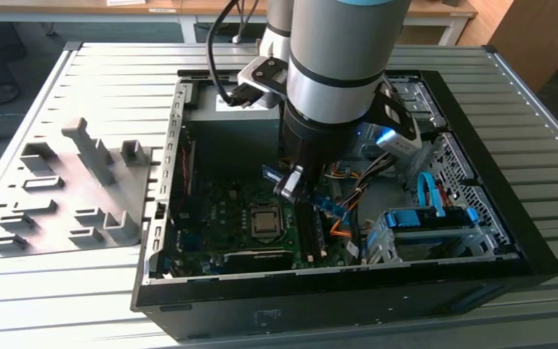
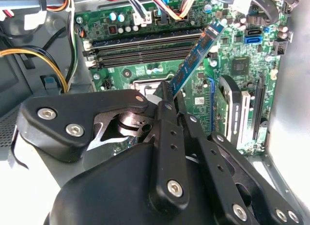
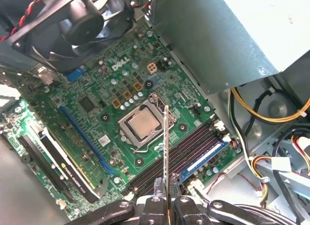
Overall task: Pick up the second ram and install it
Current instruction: 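Insert the second ram into the second slot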
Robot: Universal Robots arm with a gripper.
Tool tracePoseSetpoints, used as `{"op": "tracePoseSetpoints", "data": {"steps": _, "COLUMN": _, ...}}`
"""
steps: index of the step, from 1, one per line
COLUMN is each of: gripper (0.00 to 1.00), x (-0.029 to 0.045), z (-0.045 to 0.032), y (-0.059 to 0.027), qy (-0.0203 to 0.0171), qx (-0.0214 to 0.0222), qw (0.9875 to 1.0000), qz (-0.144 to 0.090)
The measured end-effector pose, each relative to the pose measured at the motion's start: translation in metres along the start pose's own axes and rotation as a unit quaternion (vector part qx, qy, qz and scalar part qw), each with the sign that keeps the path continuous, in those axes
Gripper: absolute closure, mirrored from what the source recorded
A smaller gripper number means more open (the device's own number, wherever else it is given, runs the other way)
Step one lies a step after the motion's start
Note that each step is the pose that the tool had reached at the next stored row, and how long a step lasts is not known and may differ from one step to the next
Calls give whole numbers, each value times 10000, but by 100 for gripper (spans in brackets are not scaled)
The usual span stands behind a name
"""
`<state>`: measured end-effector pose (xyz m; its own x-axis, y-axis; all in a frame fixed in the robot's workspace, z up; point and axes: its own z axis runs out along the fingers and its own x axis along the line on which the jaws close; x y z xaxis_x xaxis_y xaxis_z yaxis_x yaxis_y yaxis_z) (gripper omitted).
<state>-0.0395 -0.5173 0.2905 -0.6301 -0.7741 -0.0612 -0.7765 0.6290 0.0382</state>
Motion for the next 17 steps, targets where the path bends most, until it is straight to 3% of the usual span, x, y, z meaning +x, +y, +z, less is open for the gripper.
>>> {"op": "tracePoseSetpoints", "data": {"steps": 17, "gripper": 86, "x": 0, "z": 2, "y": 0, "qy": -18, "qx": 29, "qw": 9988, "qz": 478}}
